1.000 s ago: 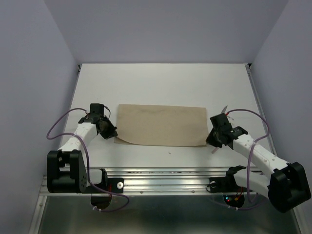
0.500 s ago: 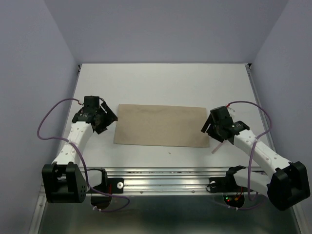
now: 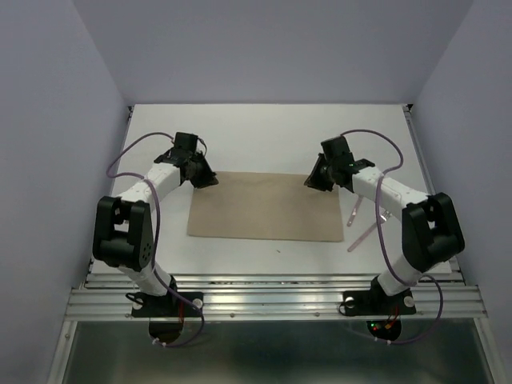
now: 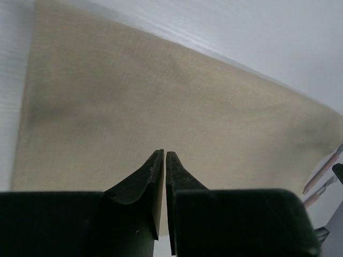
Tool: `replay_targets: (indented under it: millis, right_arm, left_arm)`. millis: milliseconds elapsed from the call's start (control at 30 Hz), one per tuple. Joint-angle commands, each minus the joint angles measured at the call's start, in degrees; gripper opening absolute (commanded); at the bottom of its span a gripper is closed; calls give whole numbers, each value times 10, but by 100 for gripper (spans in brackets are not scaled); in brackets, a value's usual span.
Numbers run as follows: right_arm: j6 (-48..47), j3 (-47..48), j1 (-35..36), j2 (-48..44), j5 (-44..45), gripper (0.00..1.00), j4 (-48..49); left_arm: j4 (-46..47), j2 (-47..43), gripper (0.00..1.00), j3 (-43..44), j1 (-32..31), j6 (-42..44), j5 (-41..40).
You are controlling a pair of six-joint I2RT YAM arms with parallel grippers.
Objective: Fold the napkin into a case and place the utensils inside
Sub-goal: Smooth out the rectangle-folded napkin at the center of the board.
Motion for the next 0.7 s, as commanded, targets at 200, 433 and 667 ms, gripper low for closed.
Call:
replay_targets:
  millis: [200,433,667]
  right_arm:
    - [-2,195,43,190,-102,20,76]
    - [26,286,49,316,-125,17,73]
    - [33,309,49,351,-100,17,66]
  left_arm:
    - [89,140,18,106,-52,-41,71]
    - [61,241,18,194,-58,-12,64]
    - [55,279,18,215,-58,-2,60]
